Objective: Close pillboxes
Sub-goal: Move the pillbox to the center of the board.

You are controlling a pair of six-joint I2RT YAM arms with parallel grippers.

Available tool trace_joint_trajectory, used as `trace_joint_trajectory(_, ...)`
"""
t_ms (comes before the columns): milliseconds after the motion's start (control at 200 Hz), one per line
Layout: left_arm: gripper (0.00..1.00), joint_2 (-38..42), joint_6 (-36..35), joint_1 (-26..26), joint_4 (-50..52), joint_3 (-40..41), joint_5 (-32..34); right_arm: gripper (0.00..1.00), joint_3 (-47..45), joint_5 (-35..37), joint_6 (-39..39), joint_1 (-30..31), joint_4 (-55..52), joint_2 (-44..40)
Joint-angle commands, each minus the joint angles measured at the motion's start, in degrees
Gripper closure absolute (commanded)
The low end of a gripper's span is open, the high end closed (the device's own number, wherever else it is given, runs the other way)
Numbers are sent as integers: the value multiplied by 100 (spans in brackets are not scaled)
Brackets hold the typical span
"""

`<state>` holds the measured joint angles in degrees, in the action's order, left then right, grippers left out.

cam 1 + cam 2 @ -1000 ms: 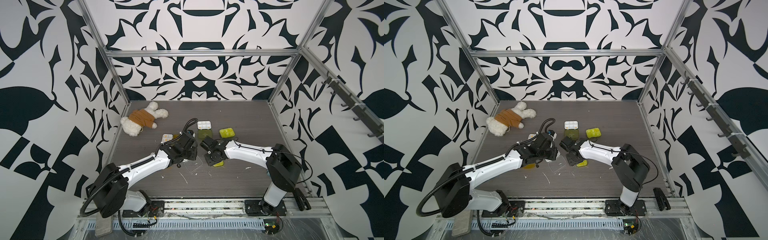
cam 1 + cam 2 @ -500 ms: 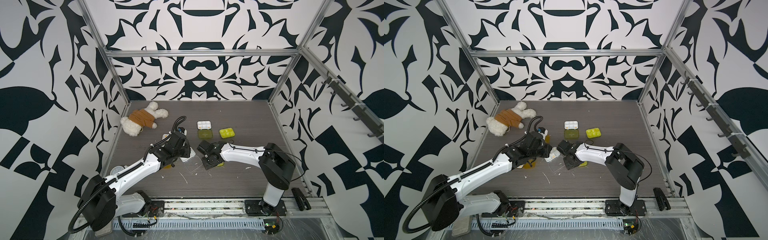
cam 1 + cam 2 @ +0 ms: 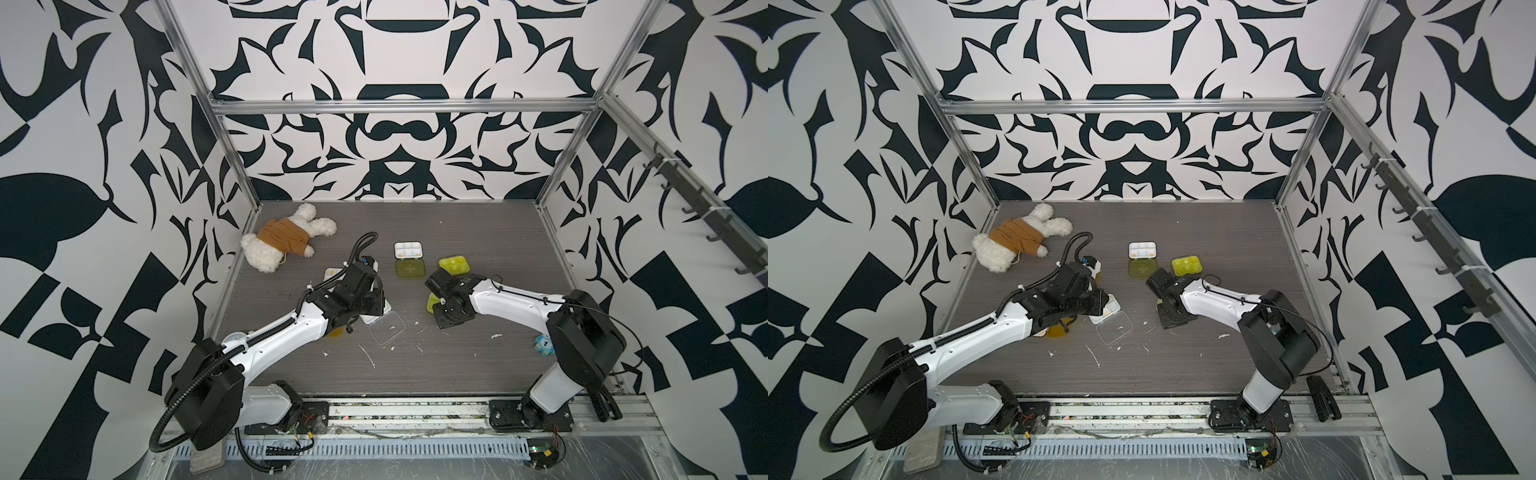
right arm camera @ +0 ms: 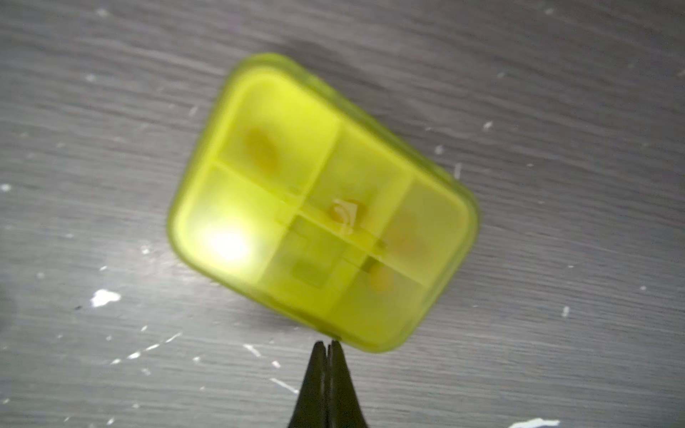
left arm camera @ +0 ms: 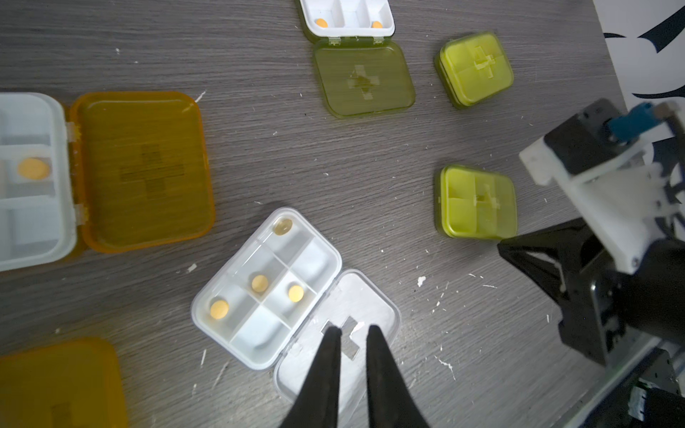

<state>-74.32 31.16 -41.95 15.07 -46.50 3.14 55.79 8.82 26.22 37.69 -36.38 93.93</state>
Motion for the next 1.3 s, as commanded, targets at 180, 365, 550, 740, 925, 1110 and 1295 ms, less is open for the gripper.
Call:
trace_joint_trajectory(180, 82, -65, -48, 12, 101, -182, -36, 98, 316, 89, -363, -520, -166, -88)
trace_joint_trajectory(365, 82, -21, -92, 12, 92, -166, 41, 84, 571, -46, 179, 7, 21, -454)
trace_joint_trajectory(550, 82, -29, -109, 20, 101, -209, 61, 90, 1548, -152, 258, 684, 121, 689)
trace_joint_trajectory(740, 82, -38, -78, 21, 93, -210, 4, 96, 1691, -182, 270, 754, 335, 1249)
trace_joint_trajectory(925, 82, -104, -60, 19, 31, -218, -43, 98, 1459, 51, 231, 651, 388, 1203)
trace_joint_trajectory(1110, 82, -222, -22, 19, -17, -259, -137, 99, 1242, 96, 158, 409, 409, 1147)
trace_joint_trajectory(1295, 82, -236, -22, 20, -30, -259, -147, 99, 935, 161, 94, 132, 464, 991)
